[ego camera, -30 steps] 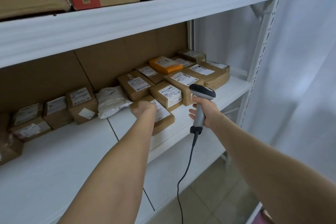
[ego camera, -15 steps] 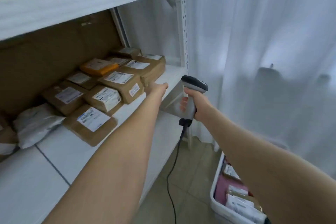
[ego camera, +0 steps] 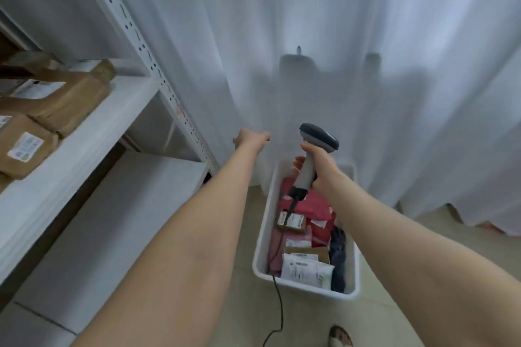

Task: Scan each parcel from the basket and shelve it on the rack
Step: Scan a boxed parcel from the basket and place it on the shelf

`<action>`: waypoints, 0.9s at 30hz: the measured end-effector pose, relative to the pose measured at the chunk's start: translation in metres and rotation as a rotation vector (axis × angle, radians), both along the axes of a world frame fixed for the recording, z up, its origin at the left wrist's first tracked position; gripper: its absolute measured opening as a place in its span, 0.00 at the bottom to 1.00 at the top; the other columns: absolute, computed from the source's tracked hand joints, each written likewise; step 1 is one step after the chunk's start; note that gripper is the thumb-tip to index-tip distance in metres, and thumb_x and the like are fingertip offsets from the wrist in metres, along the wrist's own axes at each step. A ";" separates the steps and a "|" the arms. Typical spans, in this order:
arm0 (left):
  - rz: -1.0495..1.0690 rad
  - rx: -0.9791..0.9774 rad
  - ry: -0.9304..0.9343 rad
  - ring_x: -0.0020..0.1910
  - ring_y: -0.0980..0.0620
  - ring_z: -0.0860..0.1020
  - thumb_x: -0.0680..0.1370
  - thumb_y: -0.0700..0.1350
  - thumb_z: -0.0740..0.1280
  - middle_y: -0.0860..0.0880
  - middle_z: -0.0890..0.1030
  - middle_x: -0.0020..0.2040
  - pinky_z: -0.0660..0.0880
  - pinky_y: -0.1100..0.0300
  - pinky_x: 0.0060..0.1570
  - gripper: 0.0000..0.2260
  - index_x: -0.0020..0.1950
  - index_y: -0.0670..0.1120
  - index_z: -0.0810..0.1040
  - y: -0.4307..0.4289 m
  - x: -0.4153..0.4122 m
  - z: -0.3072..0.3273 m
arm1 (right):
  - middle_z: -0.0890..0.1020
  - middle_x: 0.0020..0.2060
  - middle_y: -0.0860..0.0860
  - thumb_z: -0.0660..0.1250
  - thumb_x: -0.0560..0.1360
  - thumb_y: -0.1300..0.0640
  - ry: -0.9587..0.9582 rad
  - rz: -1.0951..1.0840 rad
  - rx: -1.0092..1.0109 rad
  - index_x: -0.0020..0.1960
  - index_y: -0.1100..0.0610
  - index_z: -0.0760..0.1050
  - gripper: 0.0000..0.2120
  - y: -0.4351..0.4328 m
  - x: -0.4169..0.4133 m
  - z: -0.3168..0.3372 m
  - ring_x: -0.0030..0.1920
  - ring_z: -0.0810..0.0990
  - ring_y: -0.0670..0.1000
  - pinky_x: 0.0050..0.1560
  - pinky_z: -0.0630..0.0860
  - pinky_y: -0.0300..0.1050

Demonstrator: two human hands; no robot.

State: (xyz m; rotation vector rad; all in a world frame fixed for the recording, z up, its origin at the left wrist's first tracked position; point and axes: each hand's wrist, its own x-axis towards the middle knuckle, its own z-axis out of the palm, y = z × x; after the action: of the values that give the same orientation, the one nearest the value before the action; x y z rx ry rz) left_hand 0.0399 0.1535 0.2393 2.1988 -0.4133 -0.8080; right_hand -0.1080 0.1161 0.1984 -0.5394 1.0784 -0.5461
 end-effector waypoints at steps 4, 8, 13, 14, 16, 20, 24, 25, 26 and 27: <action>-0.088 0.062 0.026 0.68 0.41 0.69 0.75 0.45 0.69 0.40 0.64 0.73 0.68 0.54 0.64 0.30 0.74 0.40 0.63 -0.044 -0.038 -0.057 | 0.81 0.35 0.54 0.74 0.72 0.57 0.060 -0.060 0.049 0.53 0.60 0.77 0.12 -0.038 -0.040 -0.058 0.33 0.81 0.52 0.35 0.80 0.46; -0.124 0.149 0.054 0.68 0.41 0.69 0.75 0.45 0.69 0.40 0.66 0.72 0.68 0.55 0.63 0.29 0.73 0.39 0.64 -0.068 -0.052 -0.126 | 0.81 0.37 0.54 0.75 0.71 0.56 0.090 -0.109 0.116 0.56 0.62 0.78 0.16 -0.059 -0.057 -0.126 0.37 0.81 0.53 0.47 0.82 0.51; -0.131 0.202 0.111 0.62 0.43 0.73 0.75 0.44 0.70 0.40 0.69 0.70 0.71 0.54 0.59 0.29 0.72 0.38 0.65 -0.087 -0.058 -0.236 | 0.80 0.33 0.55 0.75 0.71 0.58 0.142 -0.159 0.212 0.54 0.62 0.77 0.15 -0.075 -0.059 -0.225 0.33 0.80 0.53 0.36 0.80 0.48; -0.129 0.211 0.128 0.65 0.42 0.72 0.75 0.44 0.70 0.40 0.69 0.70 0.70 0.53 0.63 0.29 0.73 0.38 0.64 -0.090 -0.058 -0.259 | 0.80 0.33 0.55 0.75 0.71 0.57 0.154 -0.159 0.228 0.55 0.62 0.77 0.16 -0.078 -0.058 -0.247 0.33 0.80 0.52 0.37 0.80 0.47; -0.114 0.225 0.172 0.68 0.41 0.70 0.75 0.45 0.70 0.40 0.70 0.70 0.68 0.50 0.66 0.30 0.73 0.38 0.63 -0.093 -0.058 -0.307 | 0.81 0.33 0.54 0.75 0.70 0.56 0.184 -0.152 0.270 0.57 0.61 0.76 0.18 -0.082 -0.053 -0.292 0.33 0.81 0.52 0.36 0.81 0.45; -0.012 0.237 0.292 0.58 0.40 0.77 0.75 0.40 0.68 0.38 0.77 0.61 0.75 0.47 0.60 0.20 0.65 0.37 0.70 -0.092 -0.050 -0.405 | 0.82 0.36 0.54 0.76 0.70 0.53 0.240 -0.150 0.280 0.56 0.60 0.77 0.19 -0.090 -0.042 -0.380 0.34 0.81 0.52 0.28 0.78 0.41; 0.079 0.269 0.360 0.43 0.47 0.77 0.76 0.38 0.67 0.43 0.79 0.46 0.75 0.57 0.47 0.08 0.55 0.39 0.73 -0.085 -0.042 -0.497 | 0.82 0.50 0.58 0.76 0.70 0.52 0.275 -0.117 0.290 0.62 0.62 0.74 0.26 -0.094 -0.029 -0.466 0.48 0.83 0.58 0.53 0.81 0.54; 0.105 0.267 0.384 0.45 0.47 0.77 0.76 0.38 0.67 0.43 0.80 0.48 0.75 0.56 0.48 0.10 0.57 0.39 0.74 -0.083 -0.041 -0.519 | 0.82 0.50 0.58 0.76 0.70 0.52 0.278 -0.102 0.290 0.62 0.63 0.73 0.25 -0.096 -0.024 -0.485 0.47 0.82 0.57 0.54 0.80 0.54; 0.125 0.268 0.416 0.49 0.46 0.78 0.76 0.38 0.66 0.43 0.80 0.52 0.75 0.55 0.52 0.12 0.59 0.38 0.74 -0.081 -0.040 -0.541 | 0.81 0.49 0.58 0.75 0.71 0.53 0.282 -0.078 0.291 0.61 0.63 0.74 0.24 -0.097 -0.019 -0.504 0.46 0.82 0.56 0.55 0.80 0.55; 0.150 0.266 0.457 0.54 0.45 0.78 0.76 0.38 0.66 0.43 0.80 0.57 0.75 0.52 0.57 0.15 0.63 0.37 0.74 -0.079 -0.040 -0.562 | 0.81 0.48 0.58 0.75 0.71 0.53 0.286 -0.048 0.293 0.61 0.63 0.74 0.23 -0.100 -0.015 -0.522 0.45 0.81 0.57 0.56 0.80 0.56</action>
State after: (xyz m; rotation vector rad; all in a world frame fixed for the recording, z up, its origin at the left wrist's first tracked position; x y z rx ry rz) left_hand -0.0002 0.0741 -0.3225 2.1583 0.0897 -1.2986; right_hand -0.1226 0.0165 -0.3235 -0.3402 1.4196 -0.3490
